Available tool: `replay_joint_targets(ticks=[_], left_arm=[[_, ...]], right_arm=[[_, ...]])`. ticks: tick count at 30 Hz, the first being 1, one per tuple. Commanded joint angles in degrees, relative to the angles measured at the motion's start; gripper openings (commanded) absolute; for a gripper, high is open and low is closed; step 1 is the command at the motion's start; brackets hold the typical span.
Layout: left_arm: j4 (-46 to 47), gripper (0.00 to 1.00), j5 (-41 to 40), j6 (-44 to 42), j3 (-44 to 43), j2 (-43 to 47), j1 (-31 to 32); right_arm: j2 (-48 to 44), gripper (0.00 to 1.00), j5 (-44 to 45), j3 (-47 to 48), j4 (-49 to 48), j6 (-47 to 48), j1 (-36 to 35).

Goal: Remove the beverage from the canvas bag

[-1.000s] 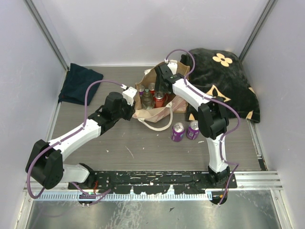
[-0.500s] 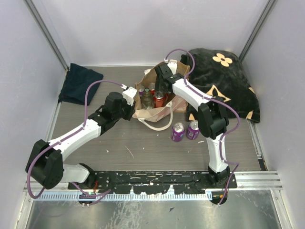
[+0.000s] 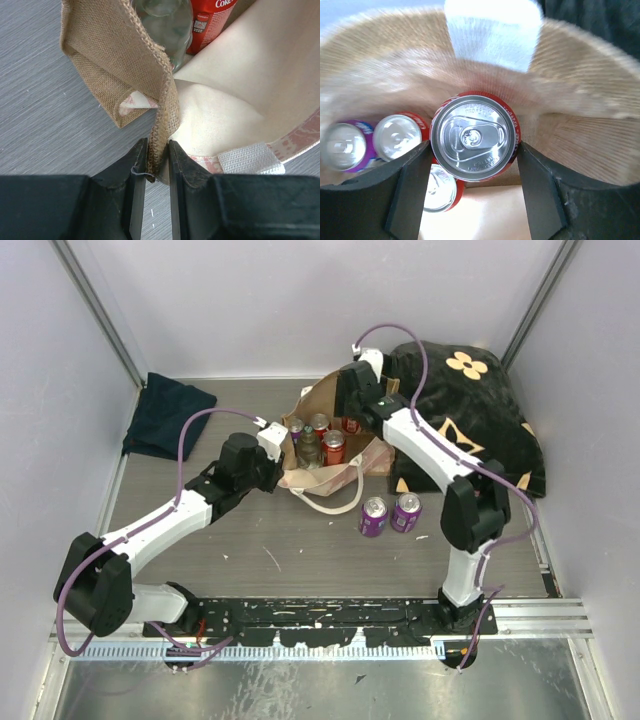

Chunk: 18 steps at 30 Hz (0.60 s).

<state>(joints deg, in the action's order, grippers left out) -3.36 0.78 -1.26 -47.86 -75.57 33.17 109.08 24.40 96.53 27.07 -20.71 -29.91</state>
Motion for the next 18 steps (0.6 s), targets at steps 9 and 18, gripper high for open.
replay_joint_targets(ticks=[9, 18], left_arm=[[-1.74, 0.29, -0.62, -0.68, 0.7, -0.19, -0.08], [-1.48, 0.3, -0.2, -0.36, 0.63, -0.62, 0.01]], right_arm=[[-24.74, 0.01, 4.89, -7.36, -18.36, 14.22, -11.46], [-37.64, 0.01, 5.99, -19.17, -13.68, 17.35, -25.49]])
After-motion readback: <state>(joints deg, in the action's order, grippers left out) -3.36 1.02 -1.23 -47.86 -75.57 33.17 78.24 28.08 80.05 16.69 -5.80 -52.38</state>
